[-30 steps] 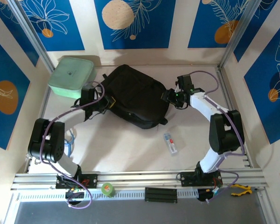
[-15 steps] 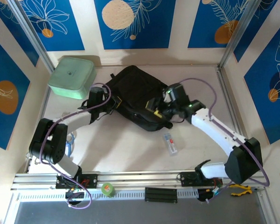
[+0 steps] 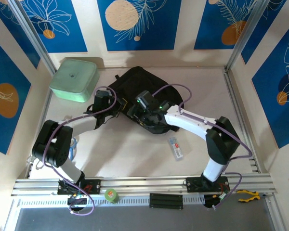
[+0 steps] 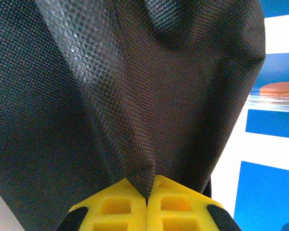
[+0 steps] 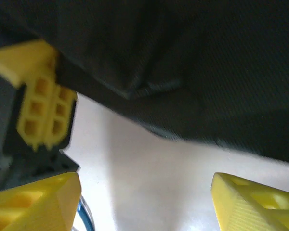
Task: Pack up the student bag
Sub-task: Zip the student bag at the center of the table.
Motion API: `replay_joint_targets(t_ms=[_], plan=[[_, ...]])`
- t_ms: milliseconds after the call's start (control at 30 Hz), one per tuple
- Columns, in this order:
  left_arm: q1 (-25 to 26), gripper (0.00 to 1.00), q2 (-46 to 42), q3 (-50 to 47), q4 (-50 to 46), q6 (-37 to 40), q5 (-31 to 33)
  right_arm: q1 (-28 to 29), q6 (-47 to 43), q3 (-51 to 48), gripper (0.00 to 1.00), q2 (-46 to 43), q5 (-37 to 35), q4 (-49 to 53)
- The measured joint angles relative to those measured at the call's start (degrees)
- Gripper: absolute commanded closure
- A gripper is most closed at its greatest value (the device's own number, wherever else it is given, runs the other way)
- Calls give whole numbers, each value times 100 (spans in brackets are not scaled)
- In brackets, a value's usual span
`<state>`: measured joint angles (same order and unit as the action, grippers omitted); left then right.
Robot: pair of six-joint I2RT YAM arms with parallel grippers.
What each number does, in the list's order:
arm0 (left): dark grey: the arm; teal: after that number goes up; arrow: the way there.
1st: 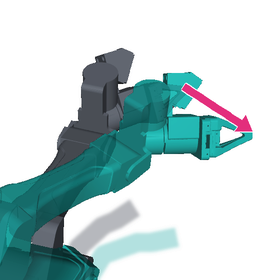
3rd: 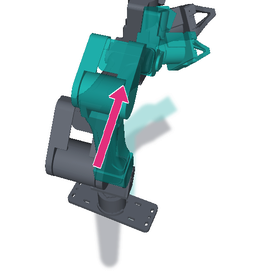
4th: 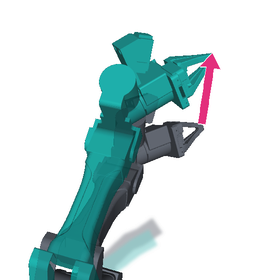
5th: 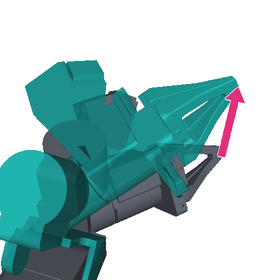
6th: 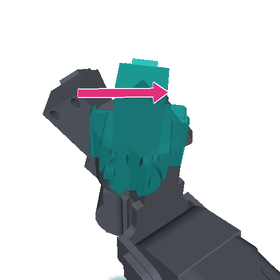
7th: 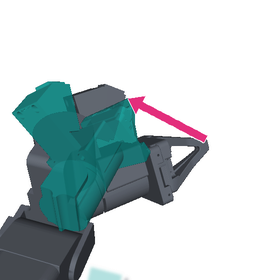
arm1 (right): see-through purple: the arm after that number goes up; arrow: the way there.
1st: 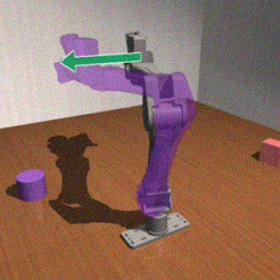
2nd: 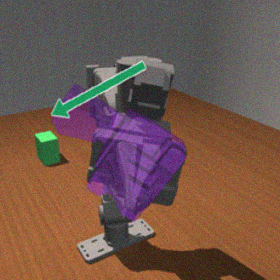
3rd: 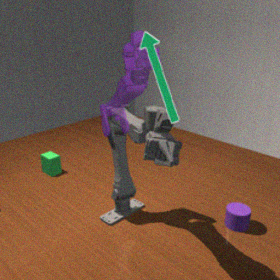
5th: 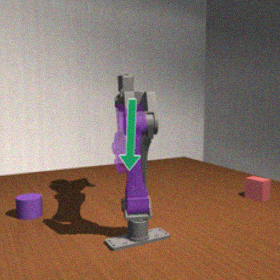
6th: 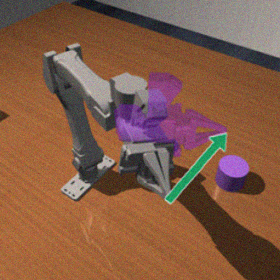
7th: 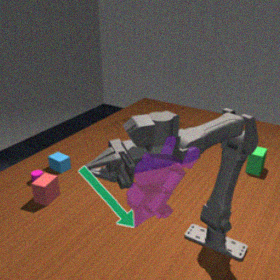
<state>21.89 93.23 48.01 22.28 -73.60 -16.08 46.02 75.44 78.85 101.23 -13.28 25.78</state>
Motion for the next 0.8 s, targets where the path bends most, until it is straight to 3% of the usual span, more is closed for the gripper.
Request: replay_joint_targets(t_ms=[367,600,800], plan=[[4,100,0,-87,225,17,-205,15,223,262,34,452,-640,387],[4,100,2,-105,319,15,-256,11,225,328,57,485,-730,511],[11,100,13,-105,345,15,-323,11,144,160,62,411,-732,378]])
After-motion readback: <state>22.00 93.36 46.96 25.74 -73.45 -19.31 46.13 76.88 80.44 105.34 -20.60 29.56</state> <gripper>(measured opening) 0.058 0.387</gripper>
